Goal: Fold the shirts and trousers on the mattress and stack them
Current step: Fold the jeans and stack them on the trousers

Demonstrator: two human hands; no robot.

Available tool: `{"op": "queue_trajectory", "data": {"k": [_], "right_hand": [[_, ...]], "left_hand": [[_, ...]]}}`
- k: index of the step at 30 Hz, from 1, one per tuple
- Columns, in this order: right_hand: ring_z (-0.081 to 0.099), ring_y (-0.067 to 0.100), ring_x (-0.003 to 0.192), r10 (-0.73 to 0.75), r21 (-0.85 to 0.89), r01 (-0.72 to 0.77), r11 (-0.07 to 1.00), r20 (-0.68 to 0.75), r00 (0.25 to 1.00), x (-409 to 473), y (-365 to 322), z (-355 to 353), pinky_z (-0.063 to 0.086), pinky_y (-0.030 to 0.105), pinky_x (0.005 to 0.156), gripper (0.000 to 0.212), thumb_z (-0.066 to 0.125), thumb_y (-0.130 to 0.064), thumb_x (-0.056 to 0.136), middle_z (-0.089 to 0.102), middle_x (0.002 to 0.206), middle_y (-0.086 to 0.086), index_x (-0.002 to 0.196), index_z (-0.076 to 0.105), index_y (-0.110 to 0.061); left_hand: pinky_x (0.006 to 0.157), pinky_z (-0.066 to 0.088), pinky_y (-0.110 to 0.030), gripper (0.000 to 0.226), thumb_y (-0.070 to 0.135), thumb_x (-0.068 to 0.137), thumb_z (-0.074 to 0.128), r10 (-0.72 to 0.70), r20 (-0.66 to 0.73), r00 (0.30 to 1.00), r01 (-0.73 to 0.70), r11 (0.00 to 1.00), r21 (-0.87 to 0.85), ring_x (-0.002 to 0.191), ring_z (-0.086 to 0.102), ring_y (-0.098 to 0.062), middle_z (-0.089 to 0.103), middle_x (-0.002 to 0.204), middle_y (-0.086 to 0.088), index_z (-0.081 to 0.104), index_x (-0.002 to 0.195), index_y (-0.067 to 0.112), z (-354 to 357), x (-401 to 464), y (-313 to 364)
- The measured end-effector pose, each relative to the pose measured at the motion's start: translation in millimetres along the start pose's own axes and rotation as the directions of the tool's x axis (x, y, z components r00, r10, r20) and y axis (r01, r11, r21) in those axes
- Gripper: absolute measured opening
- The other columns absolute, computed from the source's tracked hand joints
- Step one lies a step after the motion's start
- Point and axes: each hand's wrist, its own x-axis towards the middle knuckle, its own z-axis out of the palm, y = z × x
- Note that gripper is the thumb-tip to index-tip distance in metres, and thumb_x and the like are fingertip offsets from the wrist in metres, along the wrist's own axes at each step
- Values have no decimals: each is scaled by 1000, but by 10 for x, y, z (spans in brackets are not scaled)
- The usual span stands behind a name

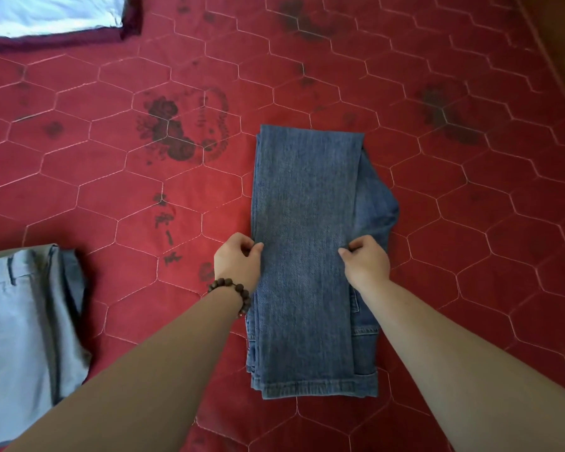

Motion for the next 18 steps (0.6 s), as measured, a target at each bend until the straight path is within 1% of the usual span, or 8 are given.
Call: {"op": "queue_trajectory", "data": {"k": [3,5,8,10,12,14,15,18], "right_hand": [[49,16,81,-6,-7,6,1000,0,1000,14,2,14,34,27,67,14,58,-25,94,60,95,1,99,57,-12],[51,16,78,-18,-10,18,1000,1,1000,9,10,22,33,27,60,12,56,-24,95,57,87,-1,94,55,-13],[47,9,67,-49,6,49,999,-17,999,-17,36,5,30,21,51,11,53,-22,97,55,81,-3,94,55,-12],[44,4,64,-87,12,87,996,-22,996,-52,58,-25,29,17,51,10,54,-23,97,55,81,-4,95,54,-13],[44,3,64,-117,14,117,993,22,993,-130,92,-57,30,15,52,13,57,-26,95,54,77,-7,93,52,-15],[49,6,67,-108,18,107,994,119,987,-264,164,-67,34,20,55,18,62,-31,92,53,74,-9,89,51,-16],[52,10,70,-94,13,93,996,164,982,-340,217,-60,37,23,58,20,64,-32,90,55,74,-9,86,53,-16],[61,18,75,-41,31,34,999,245,969,-570,395,-43,48,32,64,20,70,-29,86,62,73,-3,79,57,-16]], "left_hand": [[54,36,-18,13,21,91,61,-22,-26,999,21,999,-28,64,50,-7,55,73,6,57,80,14,-13,4,-9],[54,37,-18,12,22,90,62,-25,-14,1000,25,999,-26,64,50,-7,56,74,6,58,81,14,-26,18,-11],[59,39,-19,12,25,89,65,12,50,999,-13,1000,21,68,52,-7,58,75,6,61,81,15,-50,28,0],[59,39,-19,15,28,87,67,42,103,994,-51,995,82,68,53,-8,59,74,6,63,78,16,-78,15,-6],[57,37,-16,17,31,84,70,55,142,988,-75,987,139,71,55,-10,59,77,4,64,76,17,-120,-30,-38],[58,36,-13,18,31,82,73,61,168,984,-90,981,170,74,54,-10,58,86,1,62,76,17,-171,-112,-97],[57,35,-13,21,30,81,74,58,190,980,-94,979,183,72,53,-9,57,87,0,60,72,17,-197,-163,-129],[51,32,-13,34,29,80,74,28,285,958,-106,959,264,61,46,-4,46,75,5,52,58,15,-258,-345,-224]]}}
